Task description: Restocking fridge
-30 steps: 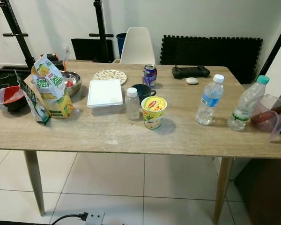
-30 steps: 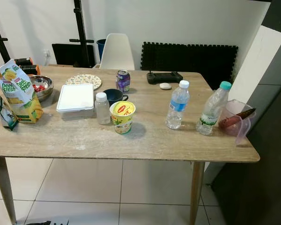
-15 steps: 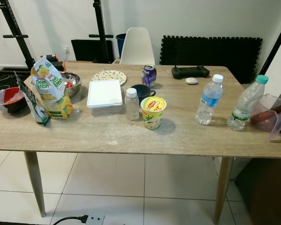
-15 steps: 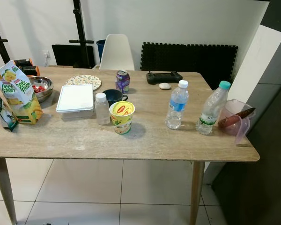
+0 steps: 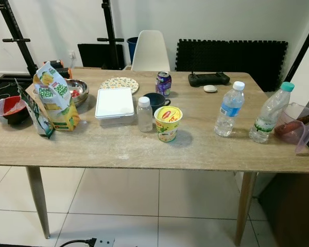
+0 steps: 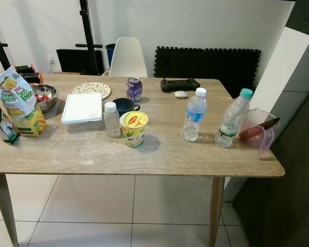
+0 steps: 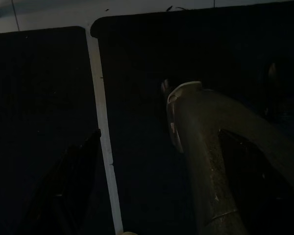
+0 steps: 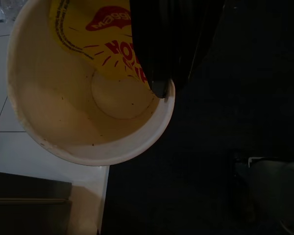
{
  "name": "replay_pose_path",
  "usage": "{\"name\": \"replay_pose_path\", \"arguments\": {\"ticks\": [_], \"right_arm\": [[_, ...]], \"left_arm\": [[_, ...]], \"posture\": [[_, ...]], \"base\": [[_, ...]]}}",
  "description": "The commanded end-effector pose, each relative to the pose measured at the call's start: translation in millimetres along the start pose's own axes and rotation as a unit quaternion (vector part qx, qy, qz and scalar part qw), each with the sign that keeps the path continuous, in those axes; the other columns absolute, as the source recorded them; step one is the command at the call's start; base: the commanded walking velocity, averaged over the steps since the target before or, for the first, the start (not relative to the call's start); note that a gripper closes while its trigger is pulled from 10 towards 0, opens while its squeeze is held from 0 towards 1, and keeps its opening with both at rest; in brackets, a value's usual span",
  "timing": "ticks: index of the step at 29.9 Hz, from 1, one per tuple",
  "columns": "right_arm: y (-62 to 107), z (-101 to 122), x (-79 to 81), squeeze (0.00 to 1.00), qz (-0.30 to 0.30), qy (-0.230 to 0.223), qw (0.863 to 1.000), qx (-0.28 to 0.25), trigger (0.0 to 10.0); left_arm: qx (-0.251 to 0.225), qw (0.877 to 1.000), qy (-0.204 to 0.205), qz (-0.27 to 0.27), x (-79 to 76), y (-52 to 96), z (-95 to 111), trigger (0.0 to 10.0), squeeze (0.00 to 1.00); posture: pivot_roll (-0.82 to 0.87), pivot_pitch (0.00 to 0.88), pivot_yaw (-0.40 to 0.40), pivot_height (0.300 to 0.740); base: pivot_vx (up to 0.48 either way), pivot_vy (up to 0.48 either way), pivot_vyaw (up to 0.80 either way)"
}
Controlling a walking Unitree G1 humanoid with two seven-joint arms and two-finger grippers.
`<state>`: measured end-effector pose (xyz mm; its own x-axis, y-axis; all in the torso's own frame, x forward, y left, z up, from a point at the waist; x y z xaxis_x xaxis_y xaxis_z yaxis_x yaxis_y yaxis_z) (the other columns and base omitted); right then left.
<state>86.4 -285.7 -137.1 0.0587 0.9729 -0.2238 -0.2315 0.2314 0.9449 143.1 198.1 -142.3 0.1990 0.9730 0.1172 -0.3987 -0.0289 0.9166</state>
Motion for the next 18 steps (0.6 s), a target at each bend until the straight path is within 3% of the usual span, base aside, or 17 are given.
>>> {"name": "replay_pose_path", "arguments": {"ticks": [1, 8, 10, 13, 15, 18], "right_arm": [[0.0, 0.6, 0.2, 0.0, 0.0, -0.003, 1.0, -0.002, 10.0], [-0.1, 3.0, 0.1, 0.0, 0.001, -0.002, 1.0, -0.004, 10.0], [-0.1, 3.7, 0.1, 0.0, 0.002, -0.002, 1.0, -0.005, 10.0], [-0.1, 4.0, -0.1, 0.0, 0.002, -0.003, 1.0, -0.005, 10.0], [-0.1, 3.9, -0.2, 0.0, 0.002, -0.003, 1.0, -0.004, 10.0], [-0.1, 3.3, -0.2, 0.0, 0.002, -0.003, 1.0, -0.004, 10.0]], "left_arm": [[0.01, 1.0, -0.008, -0.003, -3.4, 0.1, -4.8, 10.0, 0.0], [0.01, 1.0, -0.011, -0.003, -3.7, 0.0, -4.4, 10.0, 0.0], [0.01, 1.0, -0.011, -0.003, -3.8, 0.0, -4.4, 10.0, 0.0], [0.009, 1.0, -0.011, -0.003, -3.8, 0.0, -3.9, 10.0, 0.0], [0.009, 1.0, -0.011, -0.003, -3.8, 0.0, -3.7, 10.0, 0.0], [0.009, 1.0, -0.011, -0.003, -4.1, -0.1, -3.2, 10.0, 0.0]], "posture": [[-0.07, 0.0, -0.024, 0.74], [-0.07, 0.0, -0.024, 0.74], [-0.07, 0.0, -0.023, 0.74], [-0.07, 0.0, -0.024, 0.74], [-0.07, 0.0, -0.024, 0.74], [-0.07, 0.0, -0.024, 0.74]], "base": [[-0.255, 0.0, 0.0], [-0.287, 0.0, 0.0], [0.266, 0.0, 0.0], [-0.387, 0.0, 0.0], [0.277, 0.0, 0.0], [-0.173, 0.0, 0.0]]}}
Point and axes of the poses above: a point about 5 cm out from each wrist's last joint towards the gripper, its own y axis pointing back from the gripper into the wrist, its own z axis along the axis of the wrist's last joint, x = y × z, the point moved 4 cm from there along -y, pointing out of the wrist towards the gripper, and after that the axes turned 7 degrees about -y, right-handed, at the moved point
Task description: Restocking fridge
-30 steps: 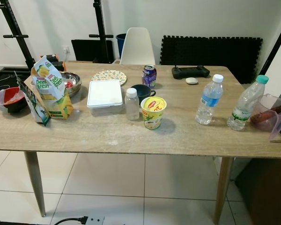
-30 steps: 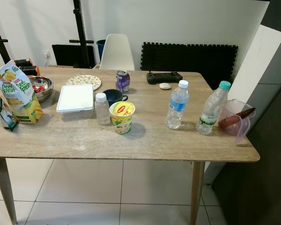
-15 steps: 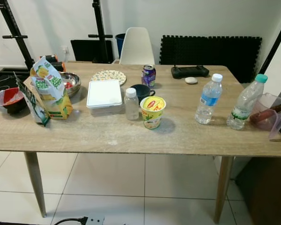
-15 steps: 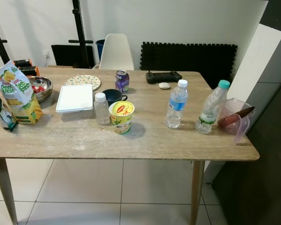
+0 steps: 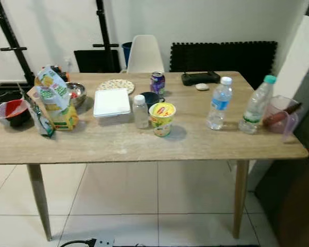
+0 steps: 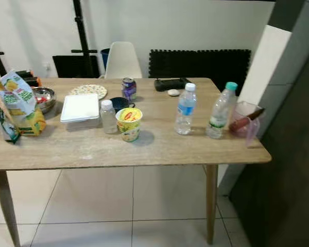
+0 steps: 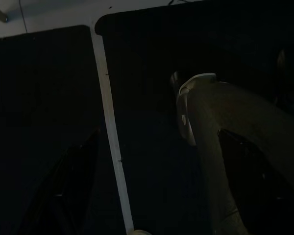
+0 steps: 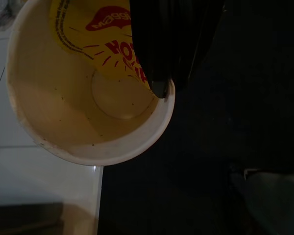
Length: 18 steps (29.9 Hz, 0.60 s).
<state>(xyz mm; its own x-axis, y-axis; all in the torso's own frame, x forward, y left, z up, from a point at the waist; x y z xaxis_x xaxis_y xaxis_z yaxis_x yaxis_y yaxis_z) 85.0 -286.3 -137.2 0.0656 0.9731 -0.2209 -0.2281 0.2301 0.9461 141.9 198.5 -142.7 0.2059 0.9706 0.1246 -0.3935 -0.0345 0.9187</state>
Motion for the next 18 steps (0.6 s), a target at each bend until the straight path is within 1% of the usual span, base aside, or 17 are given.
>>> {"name": "replay_pose_path", "arguments": {"ticks": [1, 13, 18], "right_arm": [[-0.2, 4.5, 0.5, 0.0, 0.001, 0.001, 1.0, -0.006, 10.0], [-0.3, 3.2, 1.7, 0.0, 0.002, 0.001, 1.0, -0.005, 10.0], [-0.2, 2.2, 1.7, 0.0, 0.002, 0.0, 1.0, -0.004, 10.0]], "left_arm": [[0.005, 1.0, -0.006, -0.005, -4.3, -0.2, -1.7, 10.0, 0.0], [0.003, 1.0, -0.007, -0.007, -6.1, -0.5, 0.4, 10.0, 0.0], [0.002, 1.0, -0.007, -0.006, -5.7, -0.5, 0.6, 10.0, 0.0]], "posture": [[-0.07, 0.0, -0.024, 0.74], [-0.07, 0.0, -0.025, 0.74], [-0.07, 0.0, -0.025, 0.74]], "base": [[-0.401, 0.0, 0.0], [-0.401, 0.0, 0.0], [0.0, 0.0, 0.0]]}}
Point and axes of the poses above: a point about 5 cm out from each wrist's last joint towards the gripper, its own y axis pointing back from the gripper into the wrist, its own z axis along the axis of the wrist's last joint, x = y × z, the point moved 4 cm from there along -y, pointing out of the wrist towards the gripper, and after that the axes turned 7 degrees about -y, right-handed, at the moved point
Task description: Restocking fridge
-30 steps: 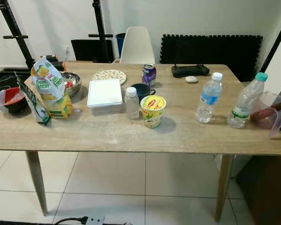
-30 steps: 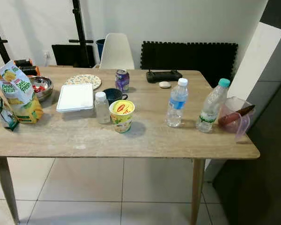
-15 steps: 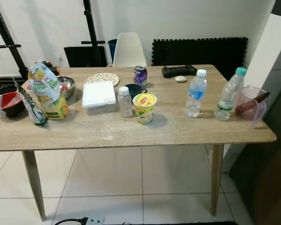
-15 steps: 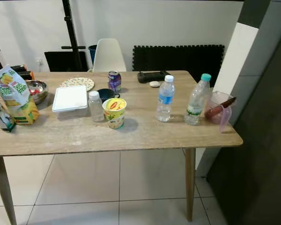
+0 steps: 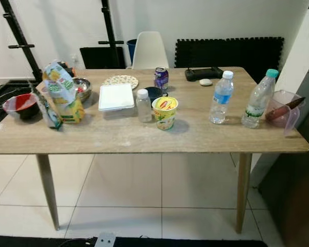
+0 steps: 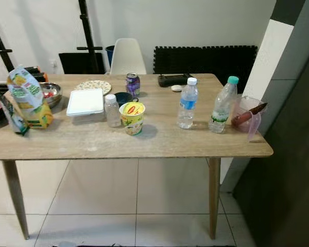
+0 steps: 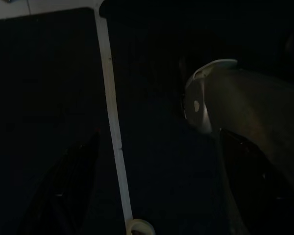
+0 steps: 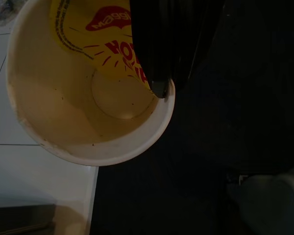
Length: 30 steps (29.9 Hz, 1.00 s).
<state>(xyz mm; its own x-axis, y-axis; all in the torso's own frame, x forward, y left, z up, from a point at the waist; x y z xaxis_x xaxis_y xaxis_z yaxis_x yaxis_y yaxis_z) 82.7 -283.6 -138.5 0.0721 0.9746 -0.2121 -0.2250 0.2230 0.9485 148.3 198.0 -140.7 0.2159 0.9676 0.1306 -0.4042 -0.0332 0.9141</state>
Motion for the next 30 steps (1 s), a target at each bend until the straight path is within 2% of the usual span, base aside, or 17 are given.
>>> {"name": "replay_pose_path", "arguments": {"ticks": [1, 9, 24, 30], "right_arm": [[-0.1, 4.5, -1.2, 0.0, -0.002, 0.004, 1.0, -0.006, 10.0], [0.0, 3.8, -1.4, 0.0, -0.002, 0.004, 1.0, -0.005, 10.0], [0.1, 3.8, -2.2, 0.0, -0.002, 0.005, 1.0, -0.005, 10.0], [0.2, 2.8, -2.9, 0.0, -0.003, 0.004, 1.0, -0.004, 10.0]], "left_arm": [[0.008, 1.0, -0.001, -0.007, -6.6, 0.2, -6.0, 10.0, 0.0], [0.008, 1.0, -0.002, -0.007, -5.6, 0.4, -6.4, 10.0, 0.0], [0.007, 1.0, -0.003, -0.008, -6.9, 0.2, -5.7, 10.0, 0.0], [0.008, 1.0, -0.004, -0.008, -7.3, 0.3, -6.3, 10.0, 0.0]], "posture": [[-0.07, 0.0, -0.025, 0.74], [-0.07, 0.0, -0.024, 0.74], [-0.07, 0.0, -0.024, 0.74], [-0.07, 0.0, -0.024, 0.74]], "base": [[0.0, 0.0, 0.0], [-0.394, 0.0, 0.0], [0.0, 0.0, 0.0], [-0.429, 0.0, 0.0]]}}
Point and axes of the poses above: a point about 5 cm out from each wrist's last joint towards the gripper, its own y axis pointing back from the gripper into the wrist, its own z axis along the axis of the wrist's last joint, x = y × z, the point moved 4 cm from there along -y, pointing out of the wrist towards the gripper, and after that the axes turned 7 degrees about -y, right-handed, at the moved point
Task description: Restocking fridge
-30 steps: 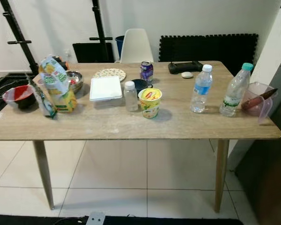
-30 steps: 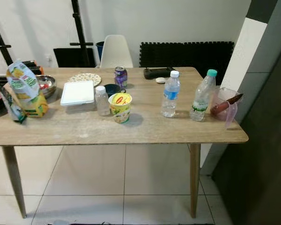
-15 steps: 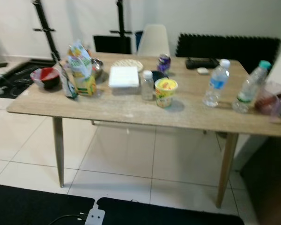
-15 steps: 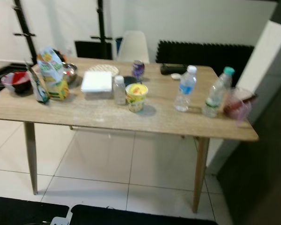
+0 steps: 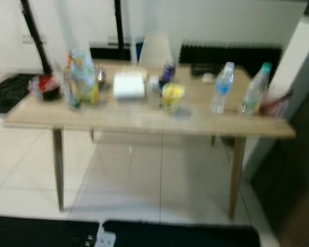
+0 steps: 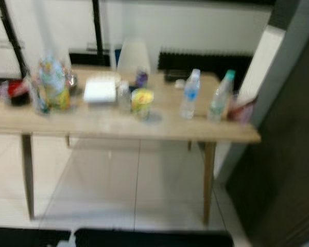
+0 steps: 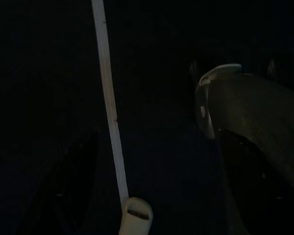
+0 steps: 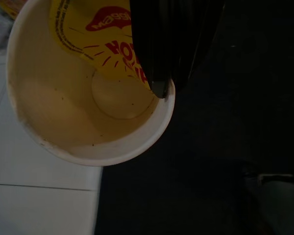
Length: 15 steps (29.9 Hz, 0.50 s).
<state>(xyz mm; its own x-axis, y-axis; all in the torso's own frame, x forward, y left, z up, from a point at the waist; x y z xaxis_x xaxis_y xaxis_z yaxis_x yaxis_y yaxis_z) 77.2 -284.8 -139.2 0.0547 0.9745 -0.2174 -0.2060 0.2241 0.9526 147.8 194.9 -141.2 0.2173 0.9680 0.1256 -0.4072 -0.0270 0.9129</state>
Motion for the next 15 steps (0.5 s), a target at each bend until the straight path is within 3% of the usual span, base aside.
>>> {"name": "replay_pose_path", "arguments": {"ticks": [1, 5, 13, 15], "right_arm": [[0.0, 8.1, -1.5, 0.0, -0.002, -0.007, 1.0, -0.013, 10.0], [-0.1, 7.8, -0.7, 0.0, -0.002, -0.007, 1.0, -0.013, 10.0], [-0.2, 8.0, 0.6, 0.0, -0.001, -0.009, 1.0, -0.013, 10.0], [-0.2, 8.5, 0.3, 0.0, -0.001, -0.009, 1.0, -0.013, 10.0]], "left_arm": [[0.011, 1.0, -0.004, -0.006, -4.2, 0.4, -6.5, 10.0, 0.0], [0.011, 1.0, -0.005, -0.006, -4.4, 0.4, -6.6, 10.0, 0.0], [0.012, 1.0, -0.004, -0.006, -4.5, 0.5, -7.3, 10.0, 0.0], [0.012, 1.0, -0.005, -0.007, -4.5, 0.5, -7.6, 10.0, 0.0]], "posture": [[-0.07, 0.0, -0.024, 0.74], [-0.07, 0.0, -0.025, 0.74], [-0.07, 0.0, -0.023, 0.74], [-0.07, 0.0, -0.023, 0.74]], "base": [[-0.319, 0.0, 0.0], [-0.352, 0.0, 0.0], [0.0, 0.0, 0.0], [-0.319, 0.0, 0.0]]}}
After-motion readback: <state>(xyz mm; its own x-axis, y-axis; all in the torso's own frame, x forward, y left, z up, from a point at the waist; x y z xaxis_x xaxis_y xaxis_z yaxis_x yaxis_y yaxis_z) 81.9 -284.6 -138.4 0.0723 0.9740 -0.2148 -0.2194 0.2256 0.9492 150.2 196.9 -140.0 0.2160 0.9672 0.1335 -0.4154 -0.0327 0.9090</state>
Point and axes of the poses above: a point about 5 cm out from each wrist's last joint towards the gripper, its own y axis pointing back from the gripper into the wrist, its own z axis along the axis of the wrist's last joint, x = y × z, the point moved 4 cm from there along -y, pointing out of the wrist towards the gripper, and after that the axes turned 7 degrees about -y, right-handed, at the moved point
